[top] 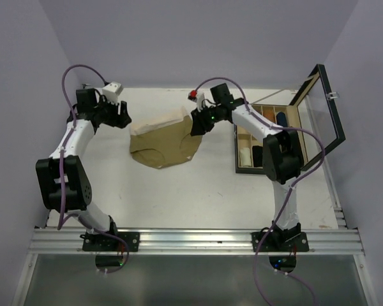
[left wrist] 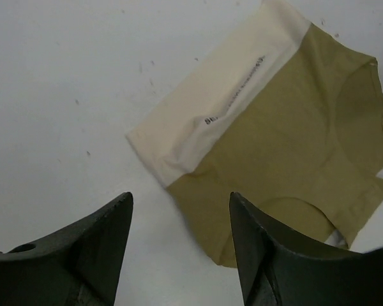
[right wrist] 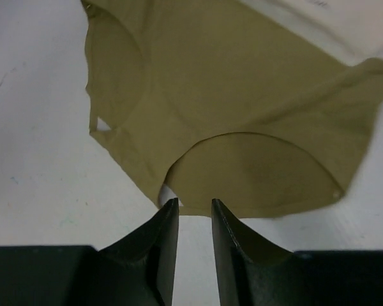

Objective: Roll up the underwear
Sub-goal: Flatten the underwear

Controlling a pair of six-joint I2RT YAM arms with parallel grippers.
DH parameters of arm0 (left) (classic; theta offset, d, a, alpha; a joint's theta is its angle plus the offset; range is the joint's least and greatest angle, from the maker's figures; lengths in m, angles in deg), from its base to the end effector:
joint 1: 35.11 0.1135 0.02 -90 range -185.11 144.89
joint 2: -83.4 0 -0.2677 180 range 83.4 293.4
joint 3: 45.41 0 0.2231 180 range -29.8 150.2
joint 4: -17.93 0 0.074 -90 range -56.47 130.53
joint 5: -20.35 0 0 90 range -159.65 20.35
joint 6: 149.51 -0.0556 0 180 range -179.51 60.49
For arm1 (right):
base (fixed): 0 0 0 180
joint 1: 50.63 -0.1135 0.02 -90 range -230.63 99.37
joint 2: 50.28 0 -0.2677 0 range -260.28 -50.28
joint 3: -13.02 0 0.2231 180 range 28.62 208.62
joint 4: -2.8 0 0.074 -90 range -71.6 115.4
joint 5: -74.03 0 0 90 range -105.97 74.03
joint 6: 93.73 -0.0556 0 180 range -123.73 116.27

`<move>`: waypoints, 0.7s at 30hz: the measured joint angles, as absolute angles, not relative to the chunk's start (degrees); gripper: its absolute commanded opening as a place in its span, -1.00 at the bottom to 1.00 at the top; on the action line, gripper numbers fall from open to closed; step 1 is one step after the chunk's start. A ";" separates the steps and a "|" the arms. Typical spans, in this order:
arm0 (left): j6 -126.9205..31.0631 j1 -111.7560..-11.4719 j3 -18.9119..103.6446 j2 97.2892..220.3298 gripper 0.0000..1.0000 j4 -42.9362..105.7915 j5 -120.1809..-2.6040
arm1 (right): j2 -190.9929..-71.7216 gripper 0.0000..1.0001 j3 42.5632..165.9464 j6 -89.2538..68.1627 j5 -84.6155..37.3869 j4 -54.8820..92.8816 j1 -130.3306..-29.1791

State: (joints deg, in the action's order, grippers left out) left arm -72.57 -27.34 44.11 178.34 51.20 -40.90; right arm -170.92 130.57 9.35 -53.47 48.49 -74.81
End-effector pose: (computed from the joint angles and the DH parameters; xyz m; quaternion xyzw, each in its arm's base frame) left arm 0.3613 0.0223 0.2824 0.1477 0.8673 -0.1443 0.4529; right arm 0.4031 0.2181 0.2430 -0.3904 0.8037 0.3317 0.3027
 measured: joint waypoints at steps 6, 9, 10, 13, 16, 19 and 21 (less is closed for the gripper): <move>-72.76 -27.65 35.17 174.38 0.30 58.02 -39.41 | -175.27 -0.60 124.08 9.81 -54.54 49.21 -78.48; -72.90 -27.65 33.00 172.74 0.30 60.25 -39.37 | -175.59 -0.63 117.06 7.21 -55.94 47.40 -78.33; -73.11 -27.65 32.59 172.20 0.30 60.91 -39.33 | -175.24 -0.64 115.67 6.55 -57.27 46.85 -78.29; -73.75 -27.65 32.17 171.21 0.29 62.15 -39.09 | -172.90 -0.69 111.40 4.61 -57.43 43.55 -80.41; -74.23 -27.65 32.13 171.02 0.29 62.70 -38.58 | -171.35 -0.73 108.17 3.14 -58.50 42.00 -85.50; -74.99 -27.65 31.56 170.73 0.29 62.83 -37.75 | -170.17 -0.73 106.16 2.71 -59.61 42.11 -90.64; -75.21 -27.65 30.56 170.14 0.30 62.79 -36.90 | -168.27 -0.73 104.26 1.63 -59.59 42.11 -93.09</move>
